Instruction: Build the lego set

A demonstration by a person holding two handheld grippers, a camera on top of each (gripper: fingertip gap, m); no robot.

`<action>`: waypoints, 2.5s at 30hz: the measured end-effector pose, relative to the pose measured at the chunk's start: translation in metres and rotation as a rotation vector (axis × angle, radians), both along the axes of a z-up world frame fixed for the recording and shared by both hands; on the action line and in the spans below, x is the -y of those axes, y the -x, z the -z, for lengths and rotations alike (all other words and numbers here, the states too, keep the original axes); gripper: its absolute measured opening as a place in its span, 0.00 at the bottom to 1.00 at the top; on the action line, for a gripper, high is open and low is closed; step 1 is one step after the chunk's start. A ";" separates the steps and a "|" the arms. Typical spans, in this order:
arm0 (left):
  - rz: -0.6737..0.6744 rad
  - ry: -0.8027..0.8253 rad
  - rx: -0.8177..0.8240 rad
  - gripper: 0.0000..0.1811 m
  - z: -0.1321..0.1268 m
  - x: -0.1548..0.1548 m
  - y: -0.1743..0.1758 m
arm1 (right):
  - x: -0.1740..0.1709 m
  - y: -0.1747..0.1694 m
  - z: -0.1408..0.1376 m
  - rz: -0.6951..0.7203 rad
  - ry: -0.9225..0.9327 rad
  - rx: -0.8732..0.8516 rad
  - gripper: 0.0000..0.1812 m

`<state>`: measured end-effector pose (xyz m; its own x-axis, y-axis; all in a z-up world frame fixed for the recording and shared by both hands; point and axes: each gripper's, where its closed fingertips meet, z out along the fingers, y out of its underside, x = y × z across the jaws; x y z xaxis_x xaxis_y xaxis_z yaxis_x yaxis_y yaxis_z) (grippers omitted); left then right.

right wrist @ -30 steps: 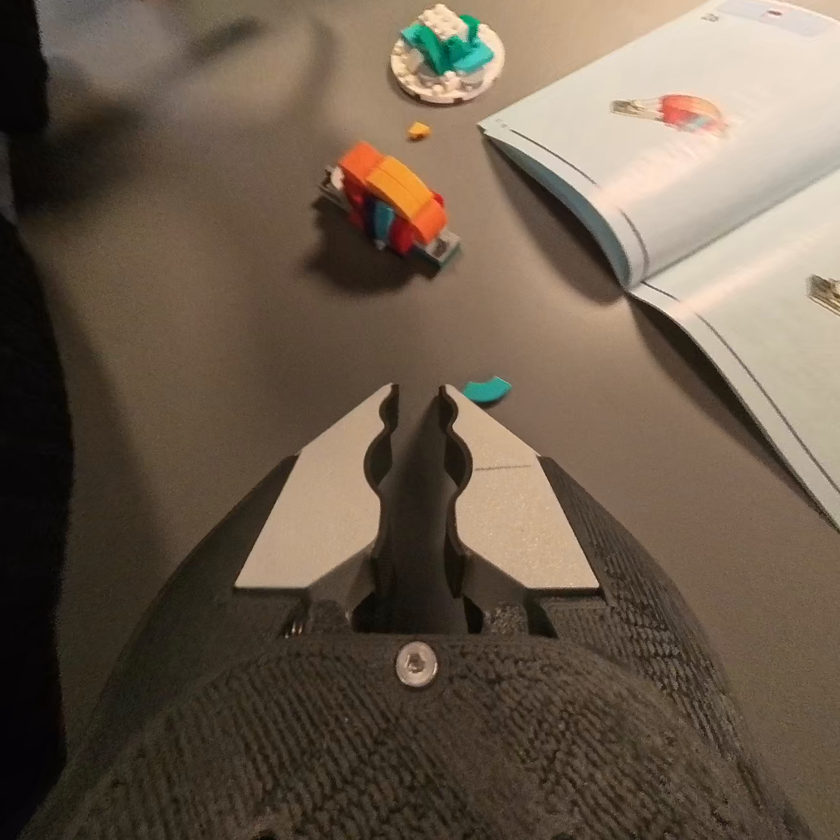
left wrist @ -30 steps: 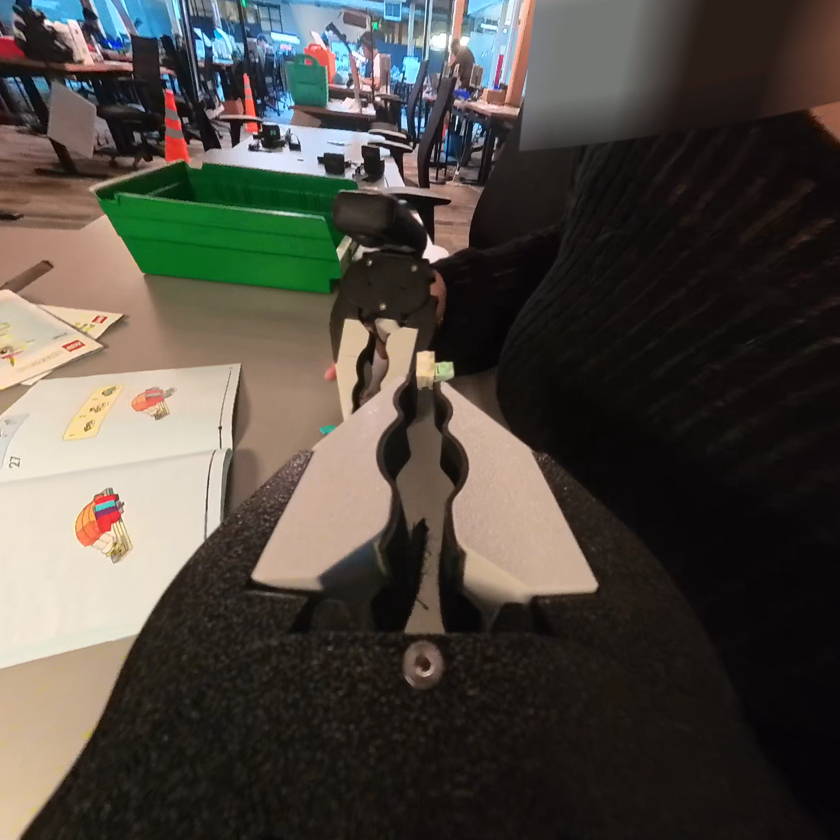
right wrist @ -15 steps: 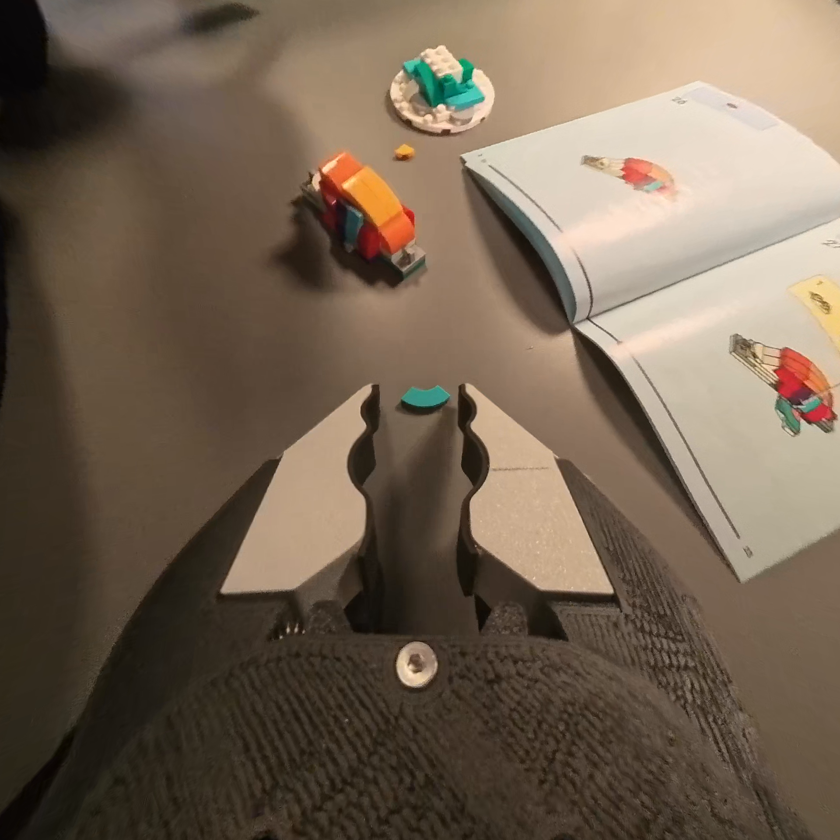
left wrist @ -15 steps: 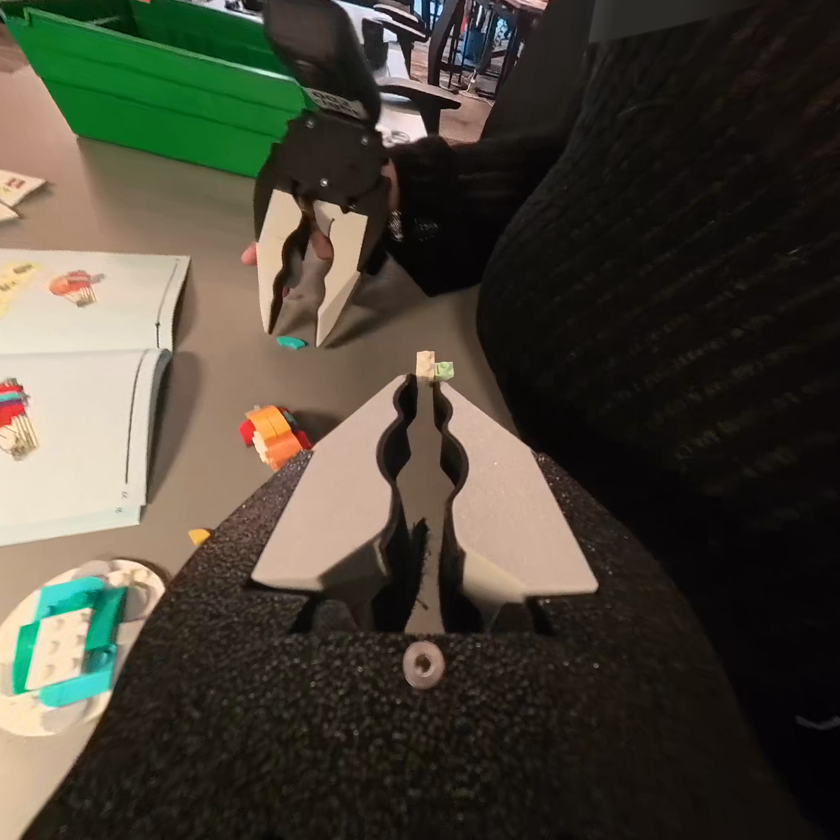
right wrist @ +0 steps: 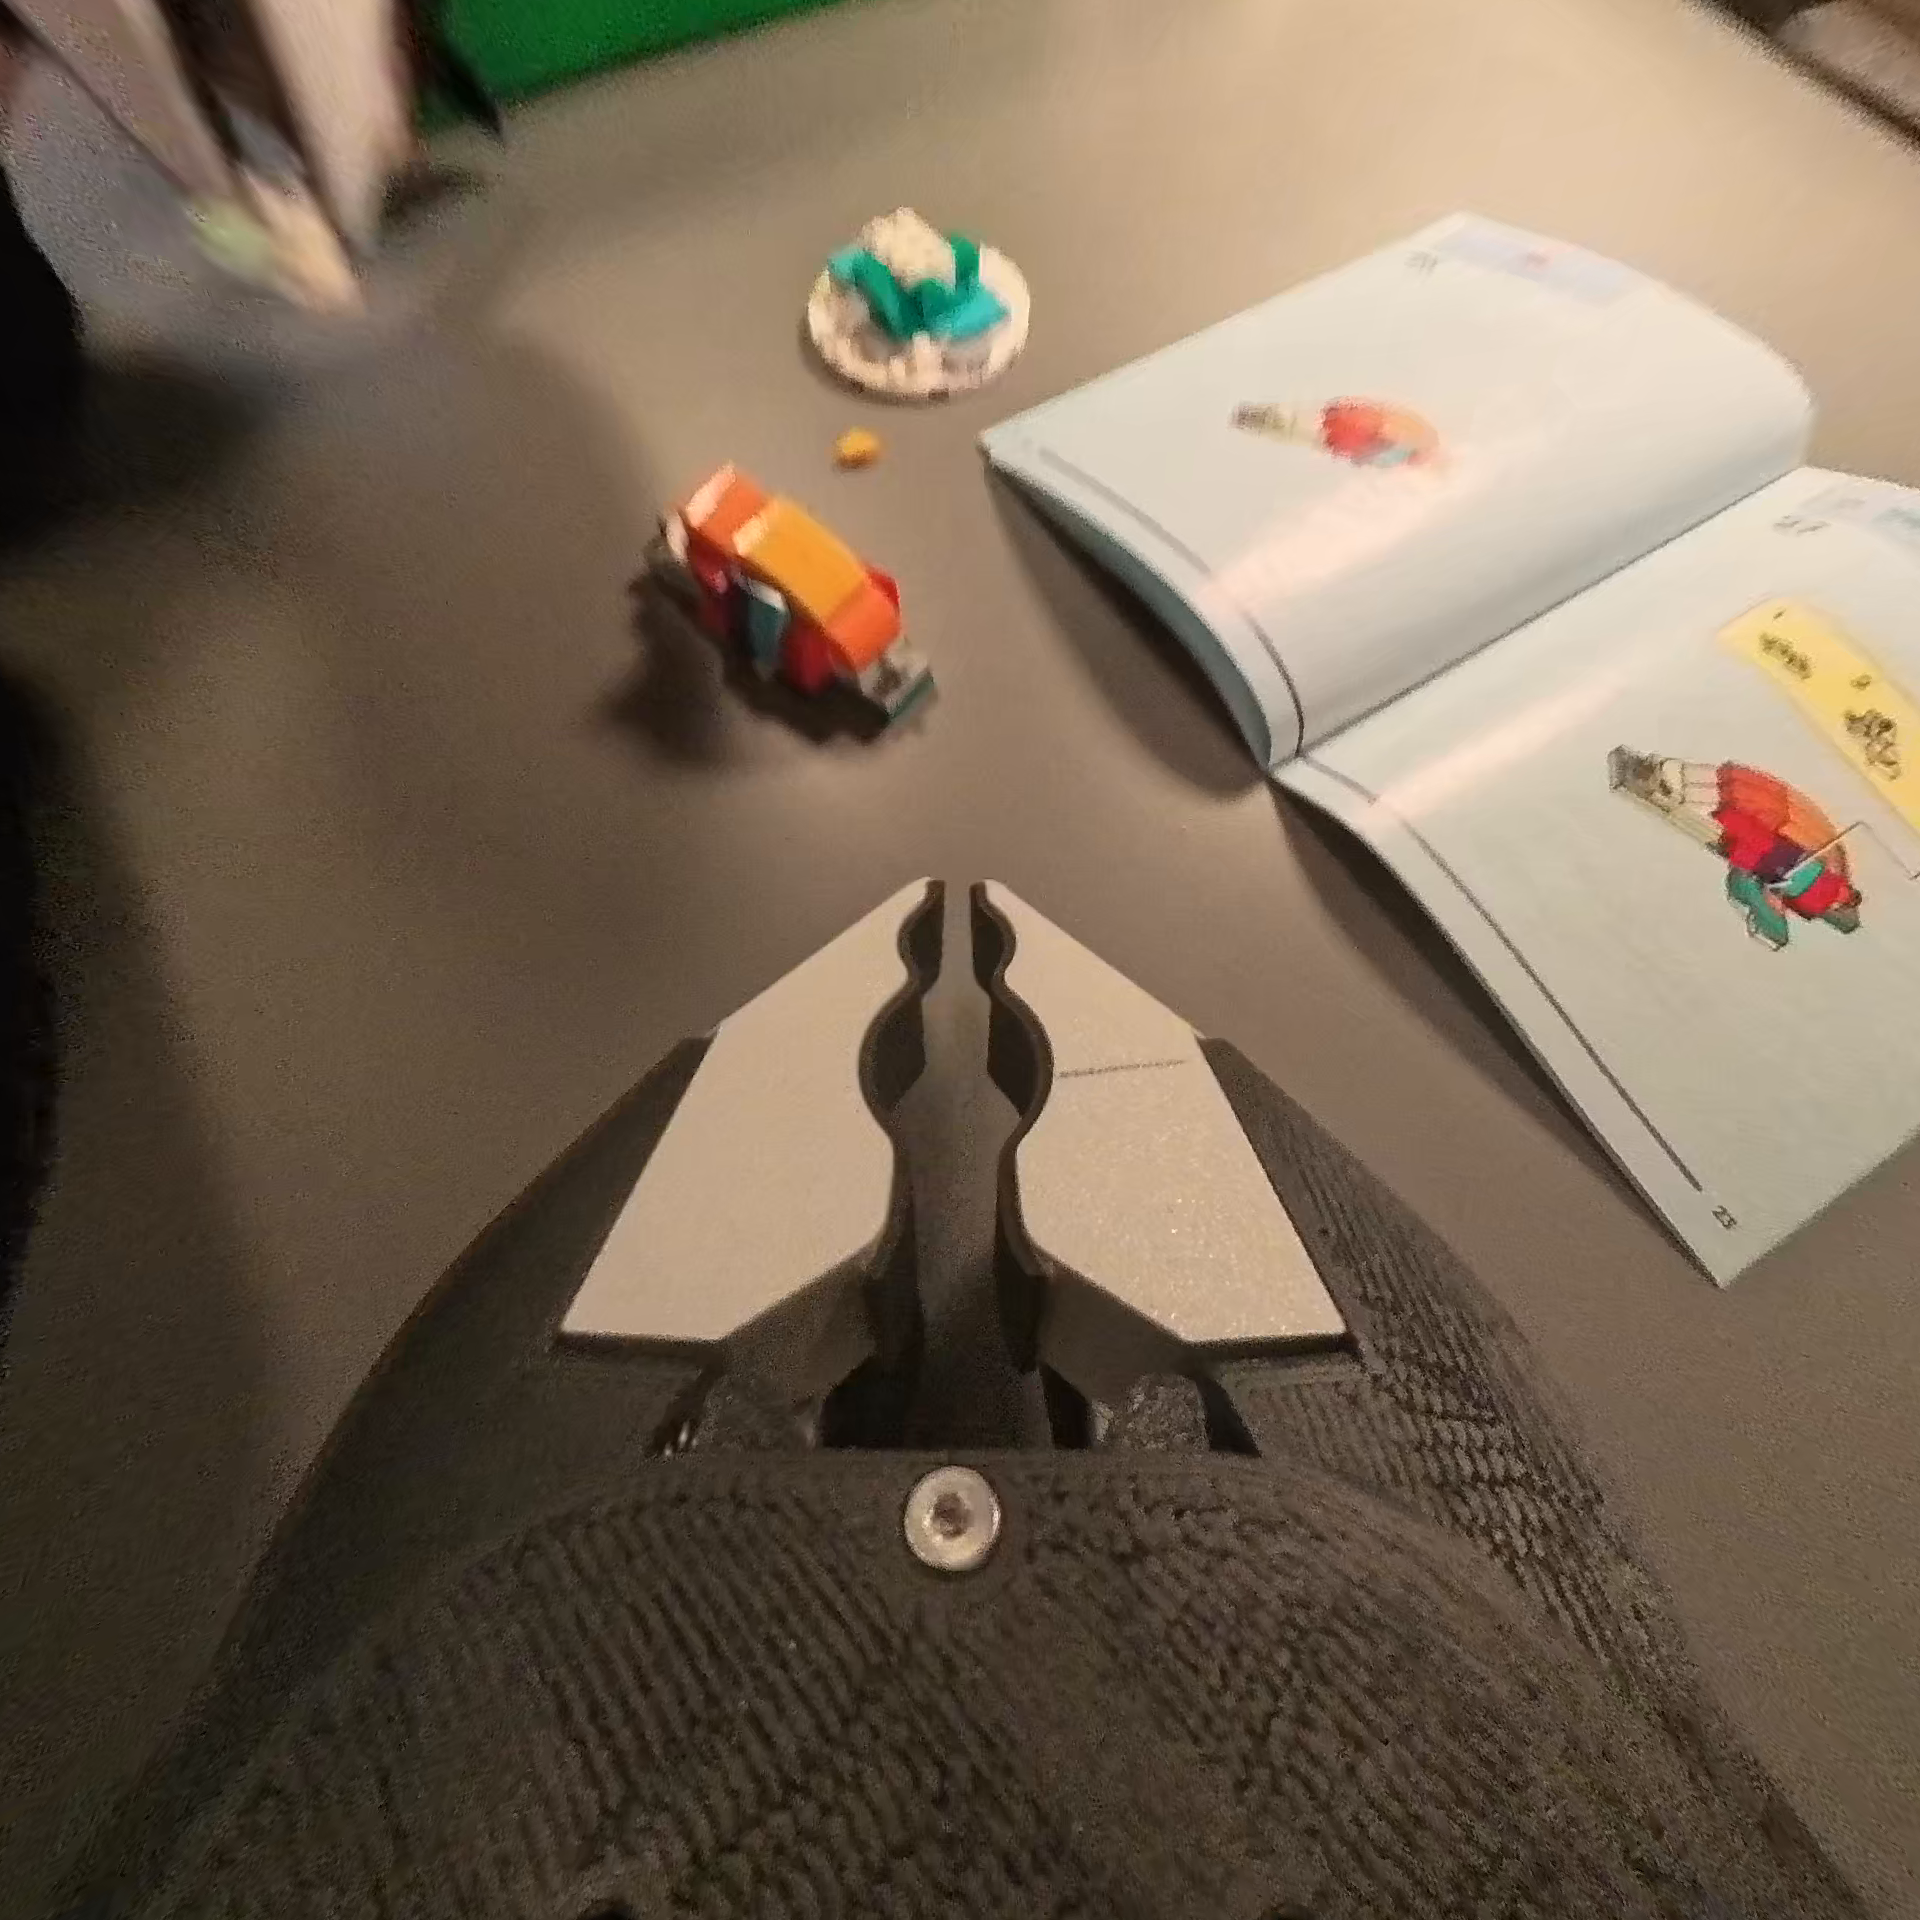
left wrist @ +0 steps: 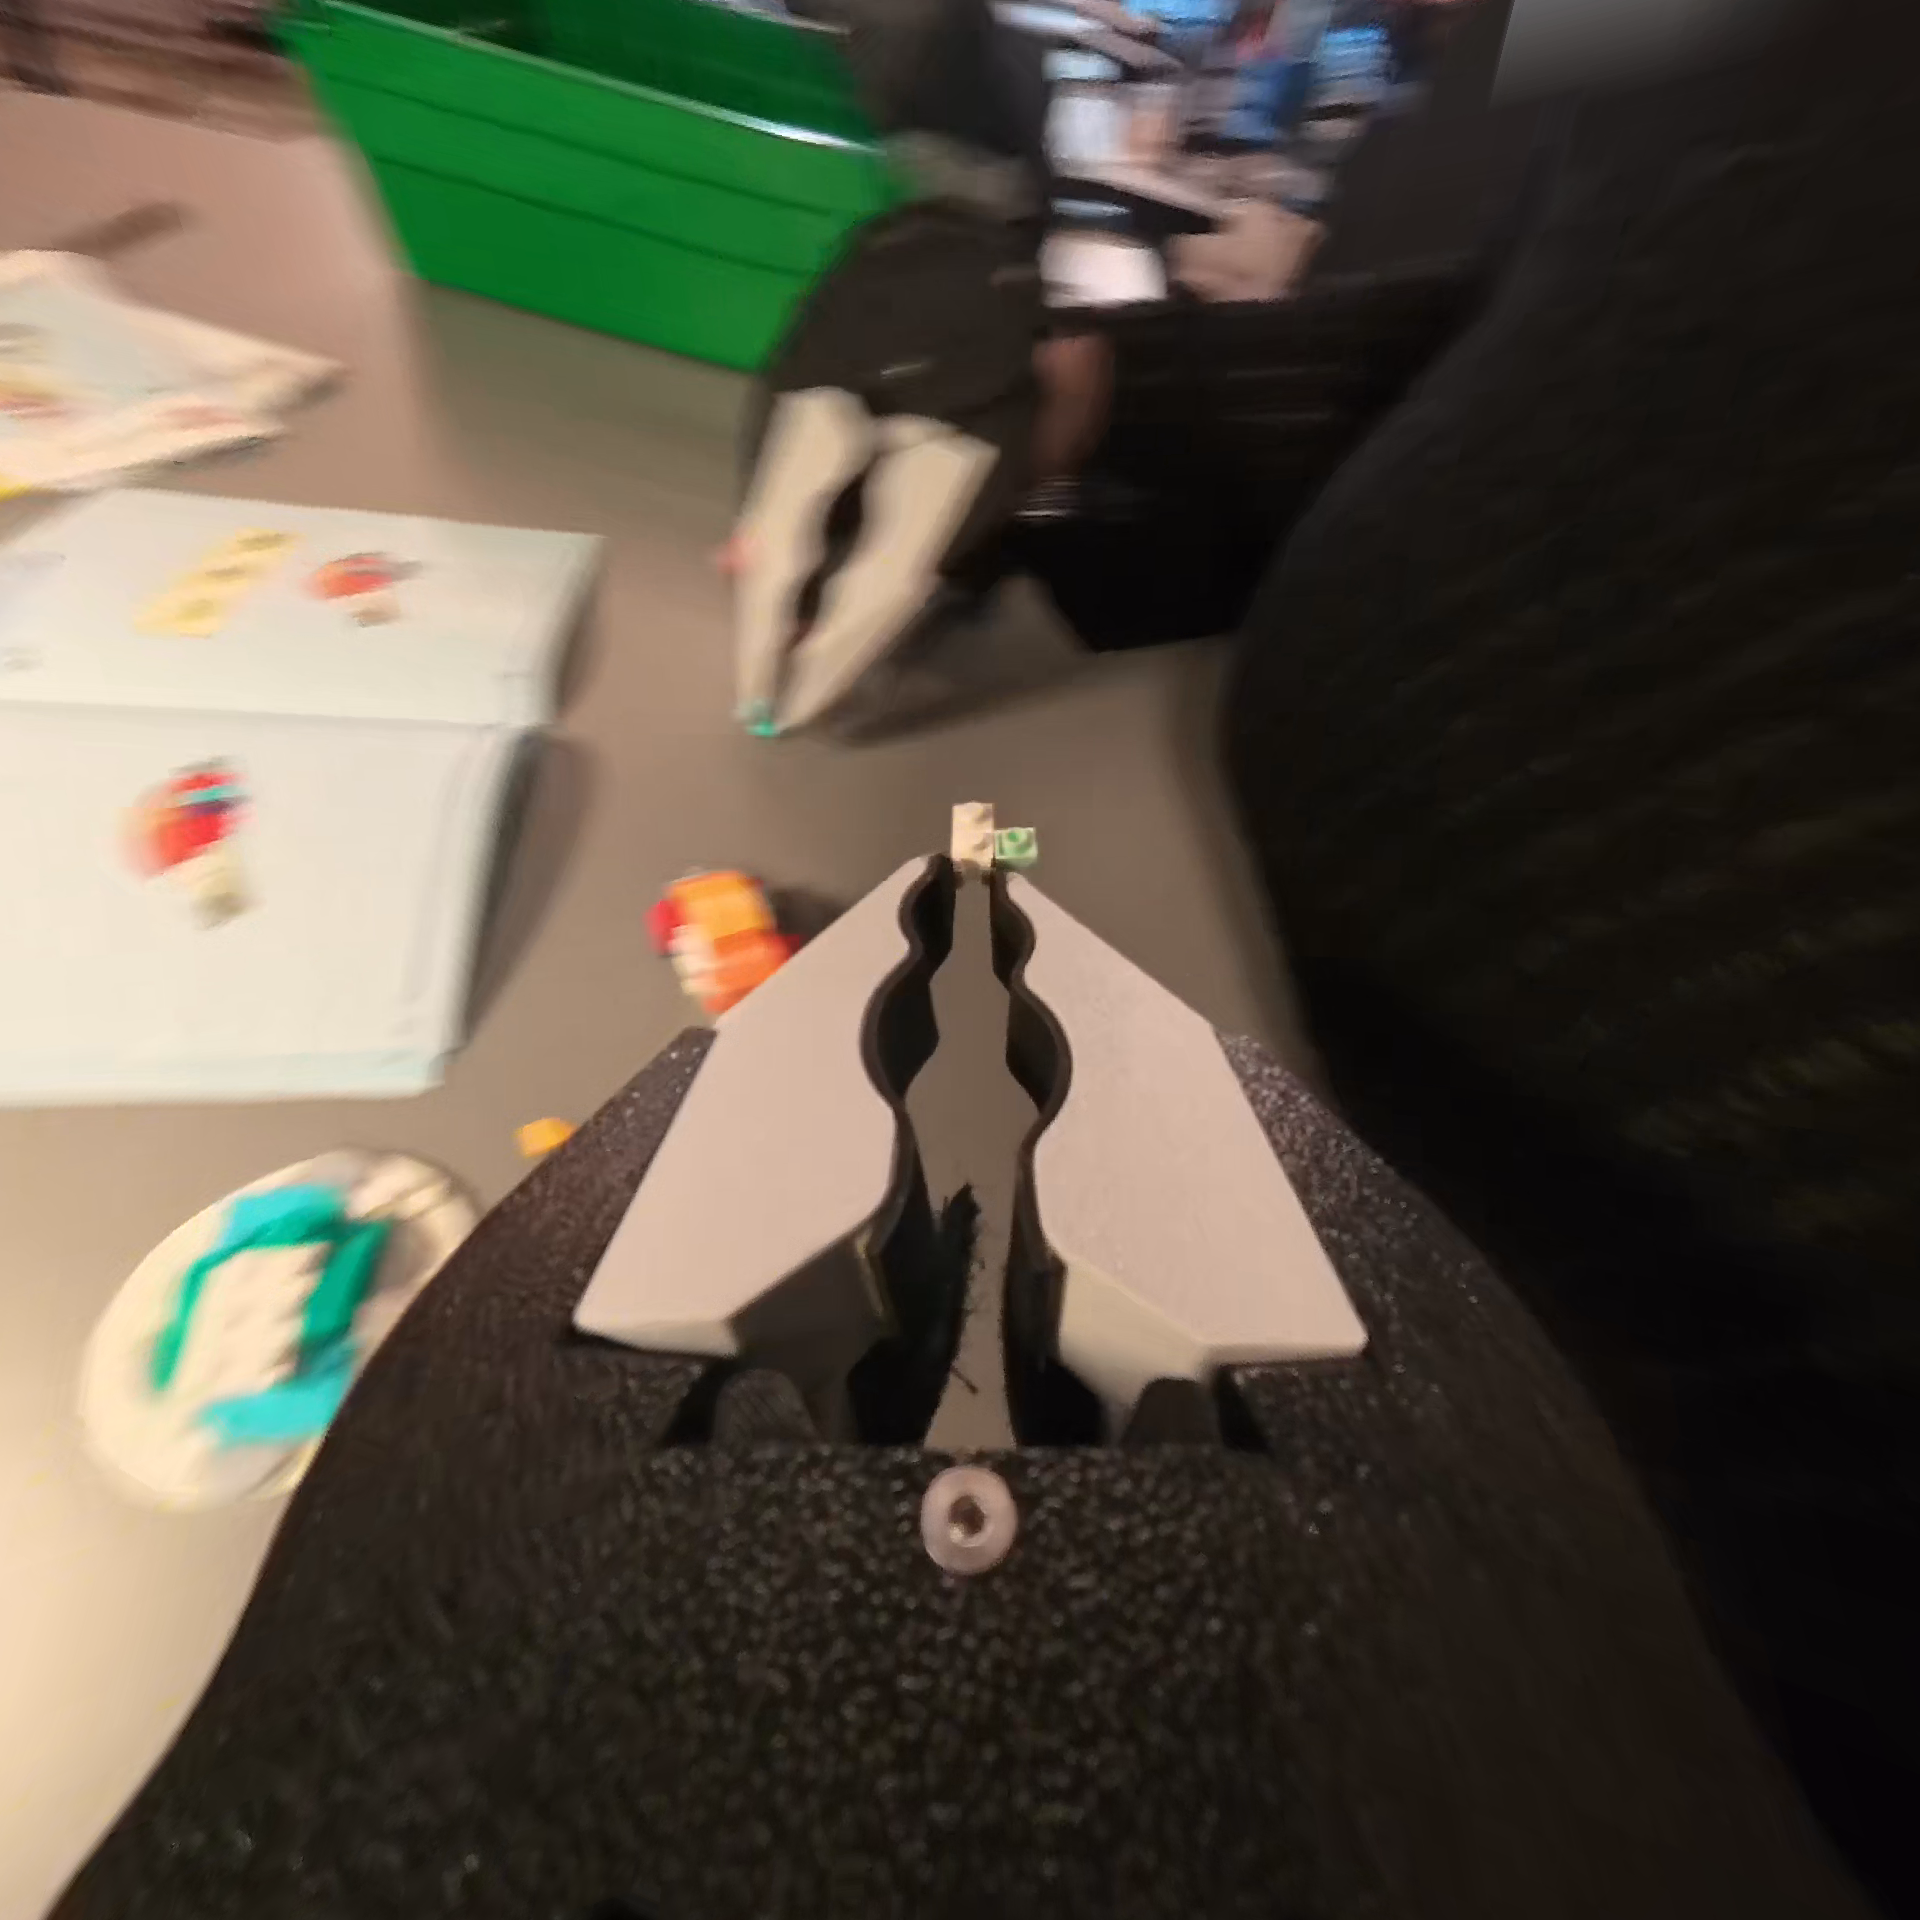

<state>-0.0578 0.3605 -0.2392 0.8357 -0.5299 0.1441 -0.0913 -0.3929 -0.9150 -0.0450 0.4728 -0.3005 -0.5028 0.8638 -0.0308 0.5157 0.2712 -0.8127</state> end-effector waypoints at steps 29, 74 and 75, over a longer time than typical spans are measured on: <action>-0.434 -0.050 -0.194 0.02 0.016 0.032 0.042 | 0.086 0.096 -0.003 -0.447 -0.118 0.144 0.08; -0.446 -0.169 -0.155 0.02 0.005 0.008 0.038 | 0.118 0.049 -0.074 -0.574 -0.119 -0.039 0.03; -0.443 -0.174 -0.156 0.02 0.004 0.007 0.037 | 0.119 0.048 -0.073 -0.582 -0.131 -0.035 0.03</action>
